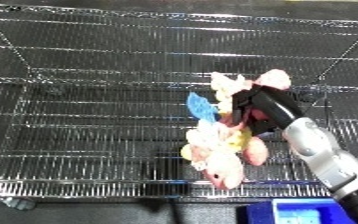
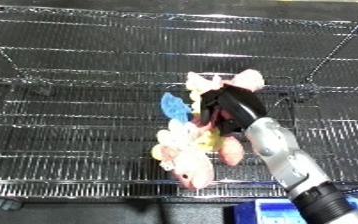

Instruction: Pick up the object and place it into the box

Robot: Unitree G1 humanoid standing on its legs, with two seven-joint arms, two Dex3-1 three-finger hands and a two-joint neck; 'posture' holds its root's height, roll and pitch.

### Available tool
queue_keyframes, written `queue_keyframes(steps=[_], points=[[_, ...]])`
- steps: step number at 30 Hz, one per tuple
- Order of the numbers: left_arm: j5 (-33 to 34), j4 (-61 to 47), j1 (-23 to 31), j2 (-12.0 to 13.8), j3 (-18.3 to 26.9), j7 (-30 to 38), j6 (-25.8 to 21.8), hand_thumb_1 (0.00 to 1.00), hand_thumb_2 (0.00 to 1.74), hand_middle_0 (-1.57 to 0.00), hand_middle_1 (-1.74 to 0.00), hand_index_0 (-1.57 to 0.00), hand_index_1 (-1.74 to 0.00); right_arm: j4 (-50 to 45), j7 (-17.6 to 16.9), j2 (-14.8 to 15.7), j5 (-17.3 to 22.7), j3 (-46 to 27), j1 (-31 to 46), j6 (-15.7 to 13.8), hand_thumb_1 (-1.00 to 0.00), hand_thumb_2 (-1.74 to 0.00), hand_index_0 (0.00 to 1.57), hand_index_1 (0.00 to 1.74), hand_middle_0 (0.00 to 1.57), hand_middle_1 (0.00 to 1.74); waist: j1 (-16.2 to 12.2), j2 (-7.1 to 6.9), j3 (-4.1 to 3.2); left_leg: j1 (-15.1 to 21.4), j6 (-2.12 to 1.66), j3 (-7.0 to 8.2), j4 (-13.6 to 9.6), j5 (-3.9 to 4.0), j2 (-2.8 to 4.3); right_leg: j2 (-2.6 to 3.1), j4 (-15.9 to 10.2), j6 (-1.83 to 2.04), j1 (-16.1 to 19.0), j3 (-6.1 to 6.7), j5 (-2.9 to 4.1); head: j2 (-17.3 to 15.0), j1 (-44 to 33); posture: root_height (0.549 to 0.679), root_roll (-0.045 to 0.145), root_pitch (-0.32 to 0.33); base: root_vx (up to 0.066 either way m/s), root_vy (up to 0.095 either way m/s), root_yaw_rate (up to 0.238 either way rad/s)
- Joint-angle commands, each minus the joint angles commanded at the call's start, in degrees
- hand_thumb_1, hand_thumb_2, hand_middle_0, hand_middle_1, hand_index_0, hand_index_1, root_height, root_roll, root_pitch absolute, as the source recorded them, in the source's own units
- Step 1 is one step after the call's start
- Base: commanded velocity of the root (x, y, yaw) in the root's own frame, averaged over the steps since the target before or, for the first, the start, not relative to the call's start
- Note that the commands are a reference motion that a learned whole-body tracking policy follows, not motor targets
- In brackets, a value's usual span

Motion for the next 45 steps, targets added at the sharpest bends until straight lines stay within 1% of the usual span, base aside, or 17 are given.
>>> queue_keyframes(steps=[4, 7, 10, 13, 18, 23, 25, 27, 28, 29, 30, 33, 36, 38, 39, 43, 45], points=[[0.2, 0.1, 0.8, -0.5, 1.0, -0.1, 0.4, 1.0, 1.74, -1.57, -1.74, -1.57, -1.74, -5.8, -1.5, -2.5, 0.7, -5.9, 4.7, -0.2, -1.0, -1.74, 1.57, 1.74, 1.57, 1.74, -1.7, -0.04, -0.83, 1.4, 0.07, 0.62, -0.7, -0.12, 0.26, 0.04, -0.6, -0.02, 0.9, 0.33, -0.14, 0.8, 2.1, 0.631, 0.039, -0.153, 0.014, -0.009, -0.066], [0.5, -0.1, 1.6, -1.2, 1.8, -0.1, 0.7, 1.0, 1.74, -1.57, -1.74, -1.57, -1.74, -10.5, -2.8, -3.7, 1.2, -11.6, 9.9, -0.5, -1.0, -1.74, 1.57, 1.74, 1.57, 1.74, -3.2, 0.03, -1.47, 2.4, 0.11, 1.08, -1.2, -0.23, 0.38, 0.05, -1.1, -0.06, 1.7, 0.54, -0.18, 1.3, 4.1, 0.632, 0.041, -0.16, 0.021, -0.007, -0.071], [0.8, -0.2, 2.4, -1.8, 2.4, -0.1, 1.0, 1.0, 1.74, -1.57, -1.74, -1.57, -1.74, -15.2, -4.0, -4.1, 1.7, -17.9, 15.9, -1.0, -1.0, -1.74, 1.57, 1.74, 1.57, 1.74, -4.5, 0.12, -2.07, 3.1, 0.16, 1.48, -1.5, -0.41, 0.45, 0.08, -1.6, -0.08, 2.5, 0.72, -0.14, 1.7, 6.4, 0.634, 0.043, -0.165, 0.02, -0.007, -0.072], [1.2, -0.6, 3.0, -2.5, 3.1, -0.2, 1.3, 1.0, 1.74, -1.57, -1.74, -1.57, -1.74, -19.8, -5.2, -3.8, 1.8, -24.6, 22.3, -1.5, -1.0, -1.74, 1.57, 1.74, 1.57, 1.74, -5.8, 0.23, -2.66, 3.8, 0.22, 1.83, -1.7, -0.64, 0.52, 0.09, -2.2, -0.03, 3.2, 0.87, -0.1, 2.1, 8.2, 0.635, 0.045, -0.17, 0.018, -0.007, -0.068], [2.0, -1.3, 3.7, -3.7, 3.8, -0.4, 1.8, 1.0, 1.74, -1.57, -1.74, -1.57, -1.74, -25.7, -7.1, -1.2, 1.8, -36.3, 33.5, -2.3, -1.0, -1.74, 1.57, 1.74, 1.57, 1.74, -7.8, 0.37, -3.64, 5.0, 0.31, 2.62, -1.7, -1.28, 0.69, 0.23, -3.1, 0.01, 4.4, 1.24, -0.08, 2.8, 12.0, 0.637, 0.048, -0.177, 0.019, -0.003, -0.09], [2.9, -1.8, 4.2, -4.5, 4.2, -0.7, 2.3, 1.0, 1.74, -1.57, -1.74, -1.57, -1.74, -28.0, -9.4, 2.3, 2.0, -45.5, 42.4, -3.1, -1.0, -1.74, 1.57, 1.74, 1.57, 1.74, -10.3, 0.57, -4.49, 6.0, 0.29, 3.29, -1.4, -1.98, 0.94, 0.35, -3.8, 0.08, 5.3, 1.67, -0.1, 2.4, 16.4, 0.638, 0.049, -0.183, 0.018, 0.004, -0.086], [3.1, -1.9, 4.2, -4.6, 4.1, -0.8, 2.5, 1.0, 1.74, -1.57, -1.74, -1.57, -1.74, -28.7, -10.1, 3.5, 2.1, -48.3, 45.2, -3.3, -1.0, -1.74, 1.57, 1.74, 1.57, 1.74, -11.0, 0.66, -4.75, 6.3, 0.27, 3.51, -1.4, -2.2, 1.03, 0.38, -3.9, 0.12, 5.5, 1.8, -0.1, 2.3, 16.7, 0.639, 0.05, -0.185, 0.014, 0.006, -0.061], [3.2, -2.0, 4.2, -4.6, 4.0, -0.9, 2.5, 1.0, 1.74, -1.57, -1.74, -1.57, -1.74, -29.1, -10.4, 4.1, 2.1, -49.7, 46.6, -3.4, -1.0, -1.74, 1.57, 1.74, 1.57, 1.74, -11.2, 0.73, -4.87, 6.4, 0.25, 3.62, -1.3, -2.28, 1.08, 0.4, -4.0, 0.13, 5.6, 1.87, -0.1, 2.3, 16.7, 0.639, 0.051, -0.186, 0.006, 0.003, -0.029], [3.2, -2.0, 4.2, -4.6, 4.0, -0.8, 2.5, 1.0, 1.74, -1.57, -1.74, -1.57, -1.74, -29.2, -10.5, 4.3, 2.1, -50.2, 47.0, -3.4, -1.0, -1.74, 1.57, 1.74, 1.57, 1.74, -11.3, 0.76, -4.9, 6.5, 0.25, 3.67, -1.3, -2.31, 1.09, 0.41, -4.1, 0.13, 5.7, 1.9, -0.09, 2.0, 17.6, 0.639, 0.051, -0.186, 0.002, 0.0, -0.03], [3.3, -2.0, 4.3, -4.8, 4.0, -0.9, 2.6, 1.0, 1.74, -1.57, -1.74, -1.57, -1.74, -29.1, -10.8, 4.8, 2.2, -51.2, 48.0, -3.5, -1.0, -1.74, 1.57, 1.74, 1.57, 1.74, -11.7, 0.8, -4.97, 6.6, 0.24, 3.88, -1.2, -2.41, 1.16, 0.48, -4.2, 0.11, 5.7, 2.09, -0.06, 1.0, 19.9, 0.639, 0.051, -0.186, 0.008, 0.006, -0.124], [3.5, -2.0, 4.4, -4.9, 4.0, -0.9, 2.7, 1.0, 1.74, -1.57, -1.74, -1.57, -1.74, -29.0, -11.2, 5.6, 2.3, -52.7, 49.6, -3.7, -1.0, -1.74, 1.57, 1.74, 1.57, 1.74, -12.4, 0.92, -5.1, 6.8, 0.22, 4.18, -1.2, -2.55, 1.23, 0.55, -4.3, 0.1, 5.9, 2.34, -0.03, -0.9, 23.5, 0.64, 0.053, -0.187, 0.009, 0.01, -0.188], [3.9, -1.7, 4.9, -5.7, 4.1, -1.1, 3.0, 1.0, 1.74, -1.57, -1.74, -1.57, -1.74, -28.3, -12.4, 8.5, 2.6, -57.8, 55.4, -4.2, -1.0, -1.74, 1.57, 1.74, 1.57, 1.74, -15.2, 1.5, -5.55, 7.7, 0.15, 5.3, -1.1, -3.05, 1.47, 0.76, -4.9, 0.02, 6.3, 3.19, 0.1, -2.7, 25.8, 0.641, 0.057, -0.189, 0.011, 0.018, -0.241], [3.9, -1.2, 5.3, -6.2, 4.1, -1.1, 3.2, 1.0, 1.74, -1.57, -1.74, -1.57, -1.74, -28.0, -12.4, 10.3, 2.7, -60.4, 58.9, -4.3, -1.0, -1.74, 1.57, 1.74, 1.57, 1.74, -16.9, 2.1, -5.84, 8.3, 0.11, 6.07, -0.9, -3.33, 1.58, 0.85, -5.2, -0.03, 6.4, 3.62, 0.22, -4.0, 28.8, 0.642, 0.059, -0.19, 0.003, 0.017, -0.178], [3.9, -0.9, 5.4, -6.4, 4.0, -1.1, 3.3, 1.0, 1.74, -1.57, -1.74, -1.57, -1.74, -27.7, -12.5, 11.0, 2.9, -61.3, 60.1, -4.4, -1.0, -1.74, 1.57, 1.74, 1.57, 1.74, -17.6, 2.38, -5.95, 8.6, 0.09, 6.48, -0.9, -3.43, 1.64, 0.92, -5.3, -0.05, 6.3, 3.86, 0.31, -4.3, 29.5, 0.642, 0.061, -0.189, -0.002, 0.014, -0.142], [3.8, -0.8, 5.3, -6.5, 3.9, -1.1, 3.3, 1.0, 1.74, -1.57, -1.74, -1.57, -1.74, -27.5, -12.5, 11.4, 3.0, -61.7, 60.7, -4.5, -1.0, -1.74, 1.57, 1.74, 1.57, 1.74, -18.1, 2.52, -6.02, 8.7, 0.07, 6.7, -0.9, -3.47, 1.67, 0.98, -5.4, -0.08, 6.3, 4.03, 0.36, -5.2, 31.2, 0.642, 0.062, -0.189, -0.001, 0.018, -0.148], [3.6, -0.3, 5.2, -6.6, 3.6, -1.1, 3.3, 1.0, 1.74, -1.57, -1.74, -1.57, -1.74, -27.1, -12.5, 12.4, 3.4, -62.6, 62.0, -4.7, -1.0, -1.74, 1.57, 1.74, 1.57, 1.74, -19.3, 2.86, -6.25, 8.9, 0.02, 7.18, -1.0, -3.58, 1.7, 1.17, -5.8, -0.17, 6.4, 4.46, 0.5, -5.3, 31.3, 0.644, 0.065, -0.187, 0.001, 0.013, -0.082], [3.5, -0.2, 5.1, -6.7, 3.2, -1.1, 3.4, 1.0, 1.74, -1.57, -1.74, -1.57, -1.74, -26.5, -12.6, 12.8, 3.6, -62.8, 62.4, -4.7, -1.0, -1.74, 1.57, 1.74, 1.57, 1.74, -19.8, 3.07, -6.35, 9.0, 0.0, 7.38, -0.9, -3.64, 1.68, 1.23, -5.9, -0.23, 6.4, 4.62, 0.56, -7.5, 34.9, 0.644, 0.067, -0.186, -0.006, 0.013, -0.074]])
